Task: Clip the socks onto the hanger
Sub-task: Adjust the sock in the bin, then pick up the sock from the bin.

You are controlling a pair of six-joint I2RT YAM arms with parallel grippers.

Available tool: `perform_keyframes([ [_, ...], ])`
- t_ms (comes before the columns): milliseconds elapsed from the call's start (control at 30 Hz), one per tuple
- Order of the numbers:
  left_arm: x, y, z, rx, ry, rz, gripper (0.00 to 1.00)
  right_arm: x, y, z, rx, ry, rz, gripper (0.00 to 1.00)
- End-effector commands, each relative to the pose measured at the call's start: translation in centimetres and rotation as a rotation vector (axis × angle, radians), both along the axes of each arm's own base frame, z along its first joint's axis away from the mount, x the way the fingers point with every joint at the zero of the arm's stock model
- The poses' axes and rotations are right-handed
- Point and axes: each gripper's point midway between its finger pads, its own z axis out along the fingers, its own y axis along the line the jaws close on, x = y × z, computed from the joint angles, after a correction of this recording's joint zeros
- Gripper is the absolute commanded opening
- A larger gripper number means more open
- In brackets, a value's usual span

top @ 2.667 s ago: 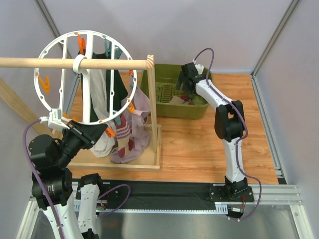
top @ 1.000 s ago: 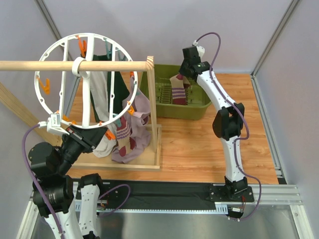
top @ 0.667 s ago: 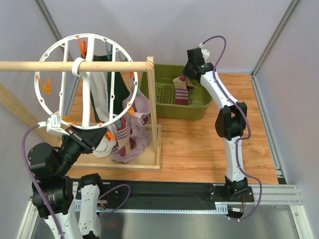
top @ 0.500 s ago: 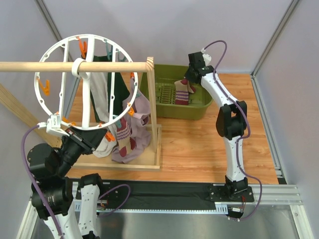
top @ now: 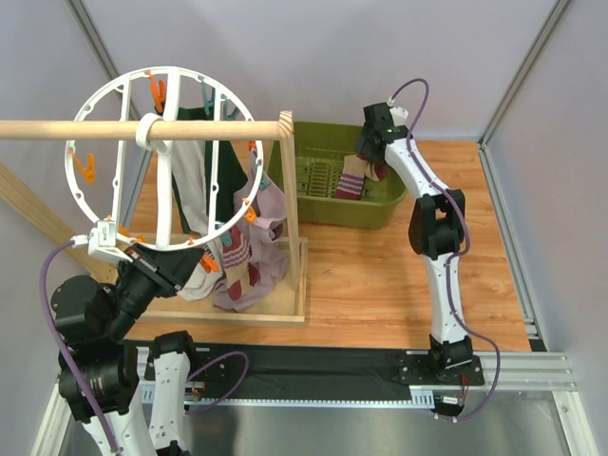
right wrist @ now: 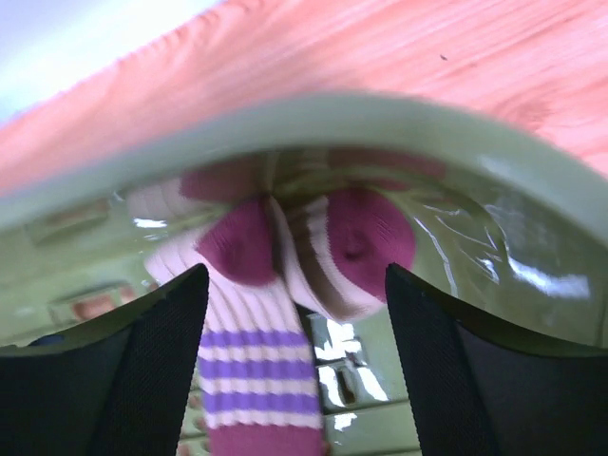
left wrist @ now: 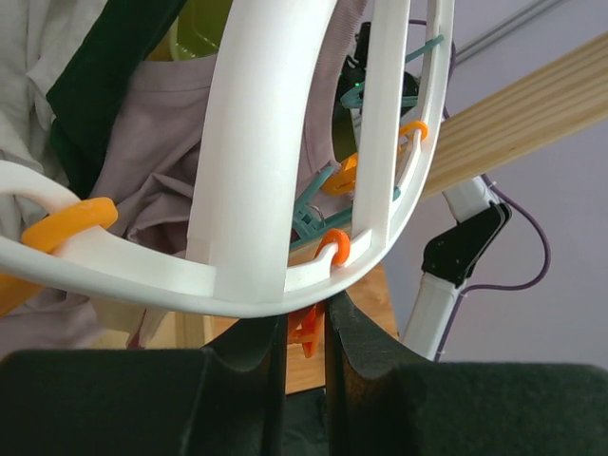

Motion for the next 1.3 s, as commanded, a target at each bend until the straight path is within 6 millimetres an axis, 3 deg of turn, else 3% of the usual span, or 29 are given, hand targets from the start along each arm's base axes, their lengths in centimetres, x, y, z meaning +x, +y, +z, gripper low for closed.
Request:
perform_keyframes([
  [0, -1.6, -1.0, -3.5, -0.027, 0.173, -0.059, 0.00, -1.8, -0.2, 5.3, -0.122, -0.041, 0.067, 0.77],
  [100, -1.5, -0.9, -3.6, -0.028, 0.176, -0.059, 0.00, -3.0, 1.4, 5.6, -0.164, -0.039, 0.133, 0.70],
  [167, -1.5, -1.0, -3.6, -0.031, 0.172, -0.063, 0.00, -3.6, 1.9, 4.8, -0.173, -0.012, 0.147, 0.56],
  [267, -1.6, -1.1, -3.7, -0.034, 0.174, -0.064, 0.00, -4.0, 2.5, 3.1, -0.146, 0.032, 0.156, 0.48],
  [433, -1.8, -1.0, -3.7, -0.036, 0.173, -0.057, 0.00, -4.0, 4.7, 0.2, -0.073, 0.101, 0.233, 0.51],
  [667, -1.8, -1.1, -3.7, -0.044, 0.168, -0.055, 0.00, -2.1, 5.9, -2.8, -0.087, 0.105, 0.305, 0.56],
  [900, -1.7, -1.0, -3.7, -0.040, 0.170, -0.048, 0.00, -3.5, 6.2, -5.9, -0.088, 0.186, 0.303, 0.53],
  [1067, -1.8, -1.0, -3.8, -0.042, 0.174, -0.049, 0.00, -4.0, 5.3, -7.8, -0.140, 0.250, 0.258, 0.39],
  [1167, -1.8, -0.9, -3.8, -0.041, 0.175, -0.045, 0.00, -3.8, 5.1, -7.0, -0.153, 0.230, 0.245, 0.26],
  [1267, -1.8, -0.9, -4.0, -0.044, 0.180, -0.046, 0.00, -3.2, 5.5, -4.5, -0.122, 0.168, 0.226, 0.08],
])
